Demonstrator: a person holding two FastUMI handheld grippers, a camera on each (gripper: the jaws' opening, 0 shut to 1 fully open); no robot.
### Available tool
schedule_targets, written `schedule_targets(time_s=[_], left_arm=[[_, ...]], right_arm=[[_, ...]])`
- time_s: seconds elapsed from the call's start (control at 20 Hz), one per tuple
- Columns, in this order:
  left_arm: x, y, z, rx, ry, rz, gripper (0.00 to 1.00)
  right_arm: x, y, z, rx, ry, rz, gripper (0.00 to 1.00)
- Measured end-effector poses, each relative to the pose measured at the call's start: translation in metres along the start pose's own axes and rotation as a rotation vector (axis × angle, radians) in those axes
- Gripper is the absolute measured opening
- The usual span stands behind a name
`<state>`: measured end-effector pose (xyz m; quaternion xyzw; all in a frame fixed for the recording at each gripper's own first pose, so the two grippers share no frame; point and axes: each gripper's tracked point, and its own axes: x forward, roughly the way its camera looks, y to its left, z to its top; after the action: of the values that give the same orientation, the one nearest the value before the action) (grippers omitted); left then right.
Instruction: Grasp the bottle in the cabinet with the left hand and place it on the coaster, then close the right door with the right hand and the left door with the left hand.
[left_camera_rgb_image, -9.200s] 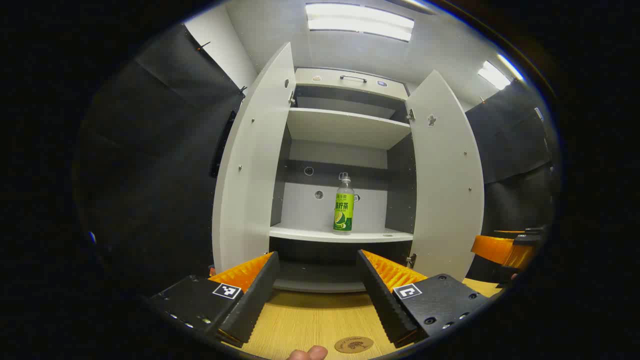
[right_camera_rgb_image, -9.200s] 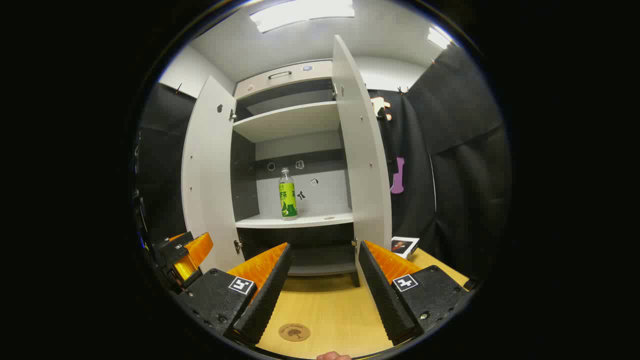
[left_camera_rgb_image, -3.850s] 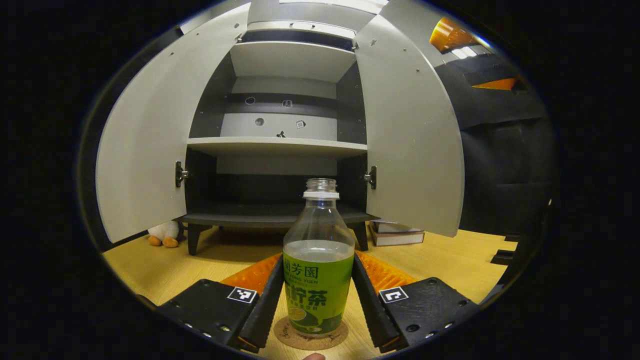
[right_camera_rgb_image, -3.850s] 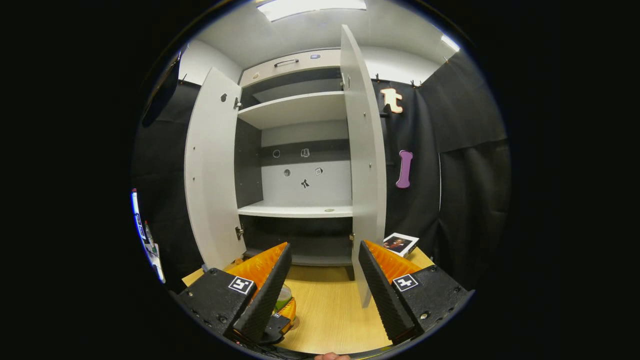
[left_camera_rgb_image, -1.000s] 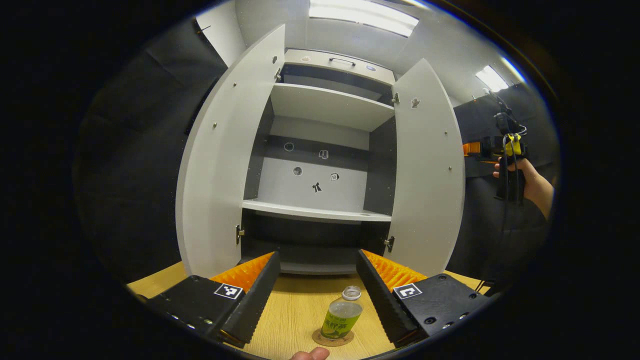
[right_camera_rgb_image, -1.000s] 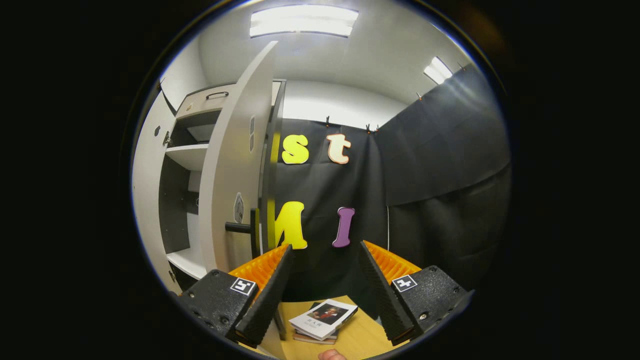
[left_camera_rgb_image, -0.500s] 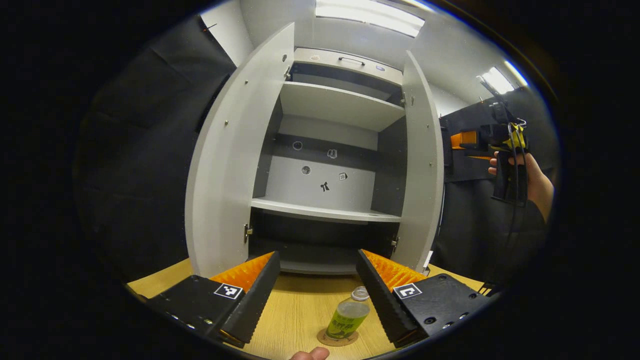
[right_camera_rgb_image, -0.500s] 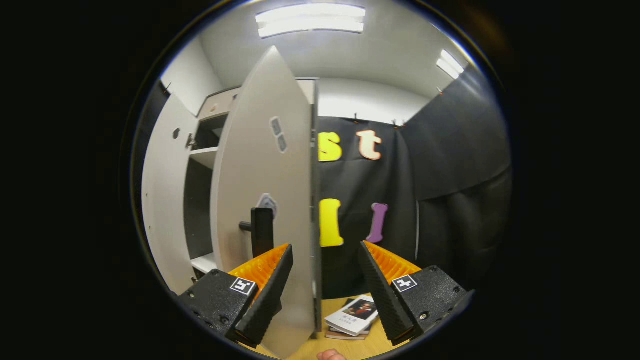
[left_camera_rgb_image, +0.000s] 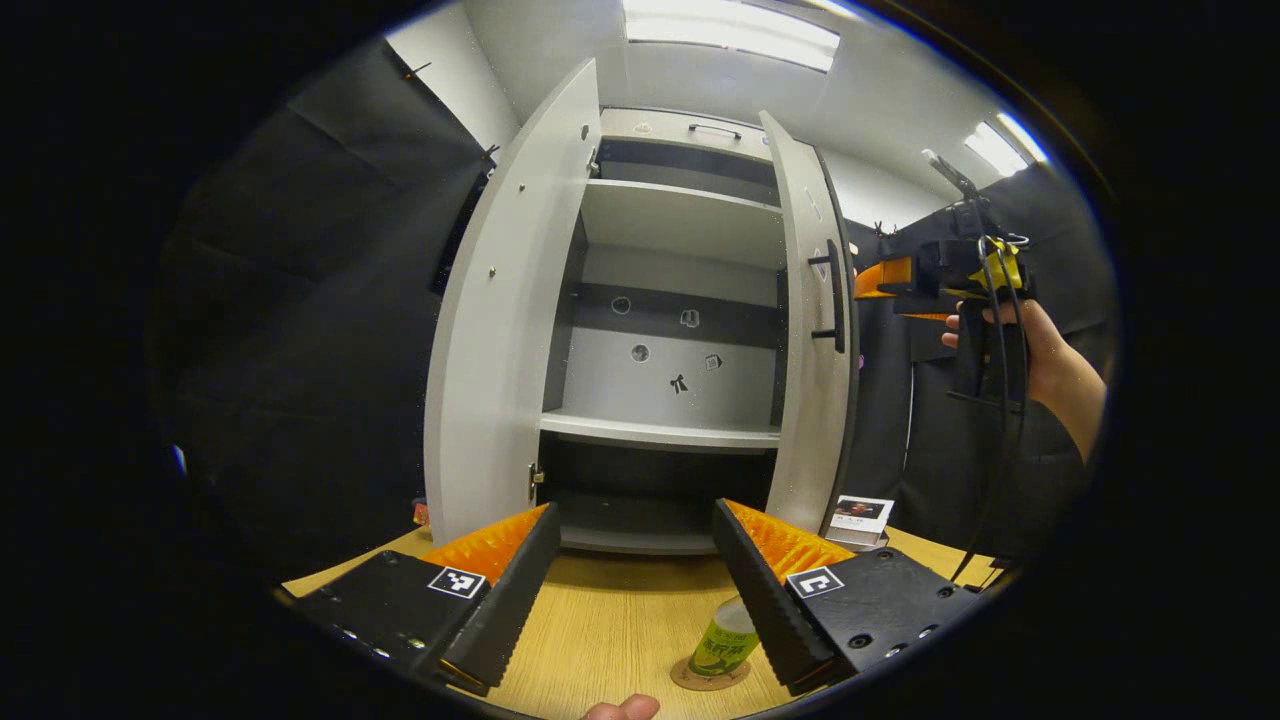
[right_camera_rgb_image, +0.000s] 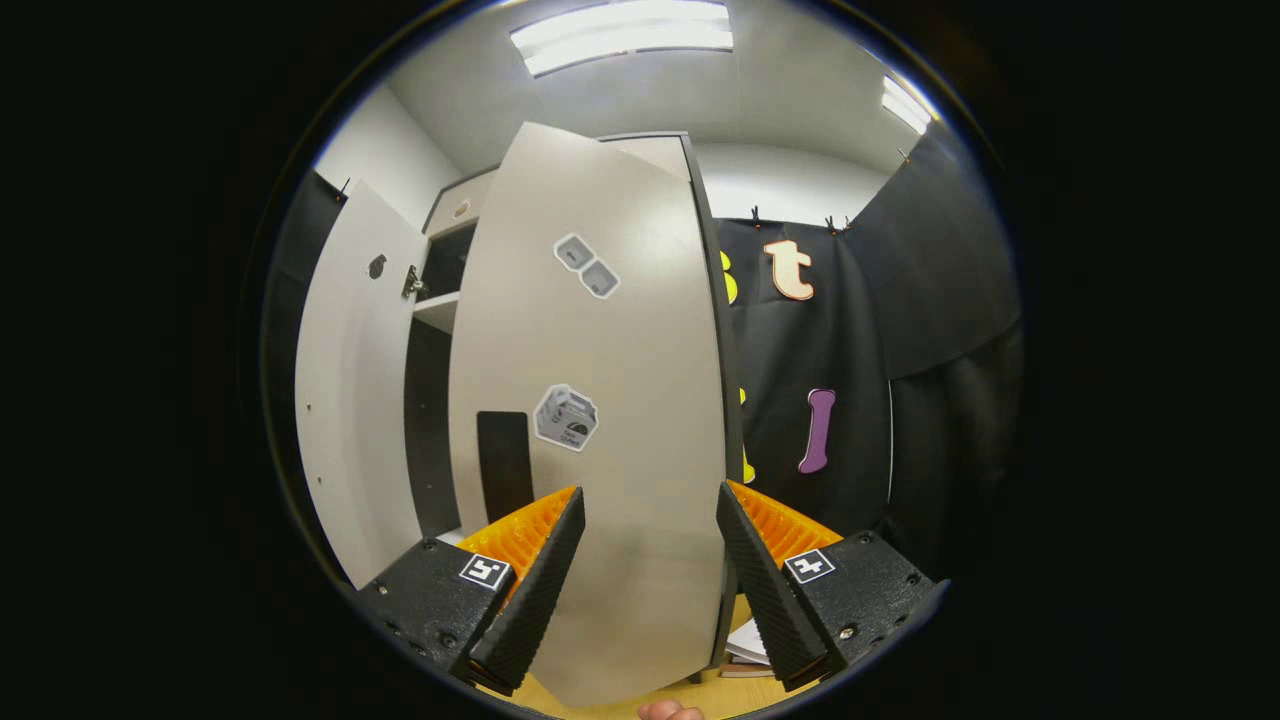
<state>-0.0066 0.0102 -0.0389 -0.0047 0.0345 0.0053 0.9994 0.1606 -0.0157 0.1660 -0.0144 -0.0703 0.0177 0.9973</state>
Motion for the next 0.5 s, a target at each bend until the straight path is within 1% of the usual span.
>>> schedule_targets(time_s=[0.1,0.2,0.35,0.5], left_arm=[[0.004,0.001,0.000,0.001,0.005,-0.005,0.94],[0.000,-0.002,0.001,0.007,0.005,-0.011,0.94],[0.002,-0.009,0.004,-0.008,0.012,-0.035,0.93],[0.006,-0.017,0.010,-0.020,0.010,-0.057,0.94]], right_arm=[[-0.015,-0.005,-0.004,-0.016,-0.002,-0.014,0.82],[-0.033,-0.002,-0.012,-0.013,-0.022,-0.012,0.82],[-0.062,-0.001,-0.039,-0.031,-0.010,-0.036,0.82],[-0.096,0.004,-0.069,-0.081,-0.003,-0.062,0.82]])
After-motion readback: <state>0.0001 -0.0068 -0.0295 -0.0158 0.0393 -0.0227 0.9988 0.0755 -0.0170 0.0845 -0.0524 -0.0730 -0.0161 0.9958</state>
